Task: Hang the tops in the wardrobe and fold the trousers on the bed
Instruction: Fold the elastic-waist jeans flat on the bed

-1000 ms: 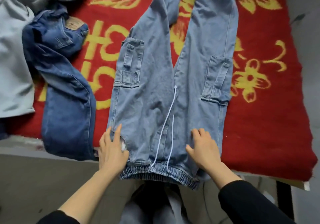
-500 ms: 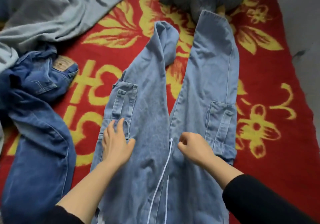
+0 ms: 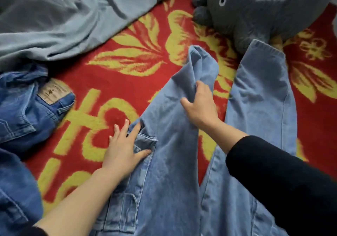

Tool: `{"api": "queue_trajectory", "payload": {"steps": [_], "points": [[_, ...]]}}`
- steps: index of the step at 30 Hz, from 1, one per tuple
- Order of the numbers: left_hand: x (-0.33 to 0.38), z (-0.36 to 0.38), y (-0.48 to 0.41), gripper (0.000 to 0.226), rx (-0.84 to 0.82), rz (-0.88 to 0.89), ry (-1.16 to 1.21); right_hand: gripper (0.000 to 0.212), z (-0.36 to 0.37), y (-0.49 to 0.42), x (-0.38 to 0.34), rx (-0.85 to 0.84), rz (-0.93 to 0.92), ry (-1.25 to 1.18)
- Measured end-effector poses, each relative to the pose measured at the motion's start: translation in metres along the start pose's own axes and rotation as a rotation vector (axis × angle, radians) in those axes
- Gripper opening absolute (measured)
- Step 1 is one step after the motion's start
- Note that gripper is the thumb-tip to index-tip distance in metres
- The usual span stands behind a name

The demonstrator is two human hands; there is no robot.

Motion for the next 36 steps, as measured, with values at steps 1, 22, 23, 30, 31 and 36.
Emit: {"api": "queue_trajectory", "payload": {"steps": [1,22,23,30,31,36], "points": [[0.000,-0.001,-0.002,0.092,-0.007,0.000,-0.056,0.050,-0.001,-0.018,-0.003,0.016,0.041,-0.035],[0.025,-0.040,-0.035,0.075,-0.070,0.045,0.285,0.043,-0.036,-0.084,0.040,0.126,0.373,-1.128],[0.023,-0.028,-0.040,0.076,-0.119,-0.014,0.178,0.045,-0.024,-0.077,0.057,0.071,0.450,-0.936],[0.024,-0.022,-0.054,0.075,-0.144,-0.052,-0.027,0.034,-0.002,-0.043,0.067,-0.008,0.401,-0.325],[0.024,-0.026,-0.053,0.074,-0.132,-0.043,-0.013,0.030,0.001,-0.036,0.068,-0.063,0.421,-0.241],[0.005,-0.049,-0.027,0.051,0.151,-0.091,0.492,0.021,0.007,0.005,0.068,-0.343,0.457,-0.264]]}}
Point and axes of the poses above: each hand's wrist, its own y-axis away from the middle knuckle, its own z-axis out of the palm, x = y × z, the point moved 6 cm from there along -y, towards the middle knuckle, and after that the axes turned 11 degrees about -x, right-handed, at the moved point
